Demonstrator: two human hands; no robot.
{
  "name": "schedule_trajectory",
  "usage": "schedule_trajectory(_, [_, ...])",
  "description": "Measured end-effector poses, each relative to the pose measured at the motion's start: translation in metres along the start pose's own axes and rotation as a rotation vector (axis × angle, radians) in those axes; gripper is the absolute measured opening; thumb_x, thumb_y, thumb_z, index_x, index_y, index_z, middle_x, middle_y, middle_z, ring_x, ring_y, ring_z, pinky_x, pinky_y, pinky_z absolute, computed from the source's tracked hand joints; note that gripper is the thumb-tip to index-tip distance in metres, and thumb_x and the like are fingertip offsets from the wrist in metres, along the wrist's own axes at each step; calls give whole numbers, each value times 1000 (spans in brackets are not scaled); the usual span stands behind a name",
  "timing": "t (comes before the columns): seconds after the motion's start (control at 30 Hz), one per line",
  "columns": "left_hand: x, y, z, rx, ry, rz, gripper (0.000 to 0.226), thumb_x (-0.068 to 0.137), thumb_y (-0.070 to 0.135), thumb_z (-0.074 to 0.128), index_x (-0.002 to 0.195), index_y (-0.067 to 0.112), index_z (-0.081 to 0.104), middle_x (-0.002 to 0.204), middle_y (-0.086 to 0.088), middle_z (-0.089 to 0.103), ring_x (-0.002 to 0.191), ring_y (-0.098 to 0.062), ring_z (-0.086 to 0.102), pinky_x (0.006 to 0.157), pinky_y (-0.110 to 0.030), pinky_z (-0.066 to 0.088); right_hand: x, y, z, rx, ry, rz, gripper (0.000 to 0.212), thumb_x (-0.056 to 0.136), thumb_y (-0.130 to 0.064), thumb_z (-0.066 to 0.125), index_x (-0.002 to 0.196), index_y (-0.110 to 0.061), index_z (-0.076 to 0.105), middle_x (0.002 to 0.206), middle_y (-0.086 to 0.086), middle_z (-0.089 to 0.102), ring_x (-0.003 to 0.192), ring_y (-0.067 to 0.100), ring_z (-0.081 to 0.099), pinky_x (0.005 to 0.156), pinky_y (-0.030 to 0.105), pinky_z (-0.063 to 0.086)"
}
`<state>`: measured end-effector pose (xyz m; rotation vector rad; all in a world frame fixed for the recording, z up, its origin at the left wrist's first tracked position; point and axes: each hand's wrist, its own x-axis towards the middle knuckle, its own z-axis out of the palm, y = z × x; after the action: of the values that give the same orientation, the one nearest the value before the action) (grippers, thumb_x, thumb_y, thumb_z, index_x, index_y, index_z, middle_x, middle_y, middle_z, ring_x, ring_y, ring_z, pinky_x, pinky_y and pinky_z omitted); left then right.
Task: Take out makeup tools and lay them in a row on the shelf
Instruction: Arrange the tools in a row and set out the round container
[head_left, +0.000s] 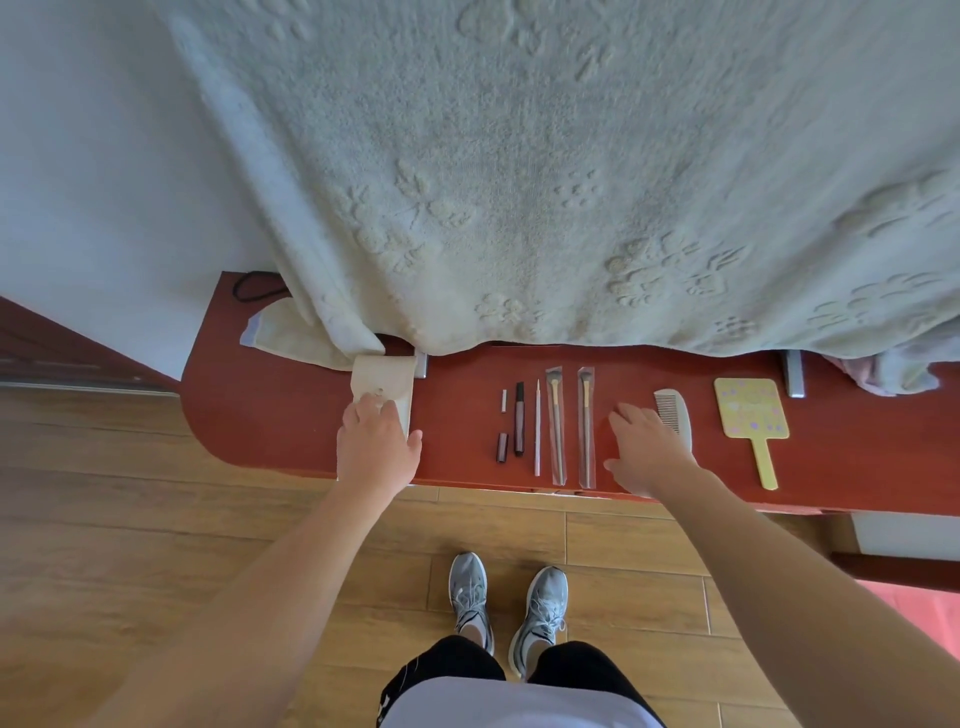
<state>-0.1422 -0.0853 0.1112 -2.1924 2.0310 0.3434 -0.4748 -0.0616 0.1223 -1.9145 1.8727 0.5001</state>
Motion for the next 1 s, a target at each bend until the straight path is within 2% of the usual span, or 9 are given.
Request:
schedule_trajectory(0.17, [1,-7,6,-24,-47,-83,61,89,55,59,134,14,48,131,-15,48,114,-36,51,85,-44,54,-2,3,8,-19,-30,3,77,88,-40,65,150,-13,27,159,5,19,143,27,23,112,42,35])
schedule_trajectory(0.37, [1,-9,10,-75,-90,-93,68,88,47,67,142,17,40,137,-15,44,110,-35,56,79,-42,55,-1,1,15,-43,-33,7,80,92,-38,63,152,-9,18,161,9,12,145,30,18,117,41,27])
schedule_trajectory(0.7, [1,-10,13,-134,-60,-126,70,84,45,74,141,20,41,133,-12,45,110,-33,55,76,-41,54,0,2,21,-38,-35,14,81,94,-38,59,154,-9,12,162,9,7,147,31,12,119,41,22])
schedule_trajectory(0.8, [3,-10,14,-145,-57,-136,80,82,47,75,146,21,36,132,-12,45,108,-34,56,75,-42,53,1,2,22,-35,-29,13,81,94,-38,59,154,-10,13,162,9,7,147,31,12,119,40,22])
schedule_trajectory(1.0, [6,-9,14,-182,-52,-170,88,81,43,77,151,22,28,132,-15,47,114,-35,52,82,-42,52,1,4,21,-32,-27,10,81,94,-39,59,154,-10,13,162,8,7,147,30,11,119,40,21])
